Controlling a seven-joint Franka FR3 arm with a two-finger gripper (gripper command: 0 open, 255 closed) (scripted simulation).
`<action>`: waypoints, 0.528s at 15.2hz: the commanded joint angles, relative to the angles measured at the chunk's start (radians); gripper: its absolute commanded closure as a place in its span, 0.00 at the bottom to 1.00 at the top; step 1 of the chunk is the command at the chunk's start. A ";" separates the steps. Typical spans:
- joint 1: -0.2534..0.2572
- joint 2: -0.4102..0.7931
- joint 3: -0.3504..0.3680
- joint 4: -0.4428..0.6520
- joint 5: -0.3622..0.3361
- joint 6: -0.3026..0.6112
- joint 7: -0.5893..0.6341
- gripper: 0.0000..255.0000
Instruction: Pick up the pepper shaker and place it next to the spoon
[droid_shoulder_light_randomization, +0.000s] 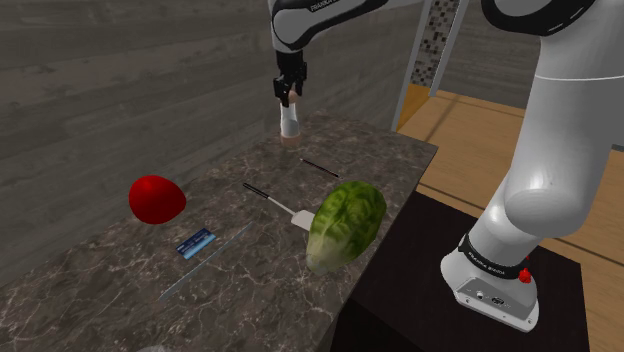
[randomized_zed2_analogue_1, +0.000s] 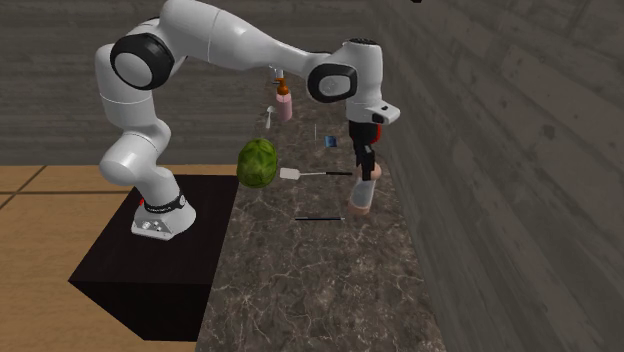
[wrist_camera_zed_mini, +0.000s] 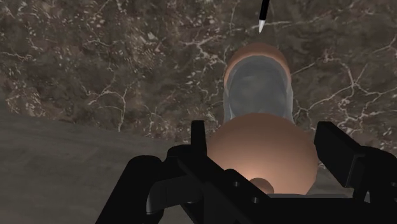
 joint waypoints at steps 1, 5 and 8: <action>0.001 -0.005 0.001 0.022 0.003 -0.027 -0.004 1.00; 0.002 -0.013 0.002 0.064 0.007 -0.077 -0.013 1.00; 0.003 -0.016 0.003 0.100 0.010 -0.115 -0.020 1.00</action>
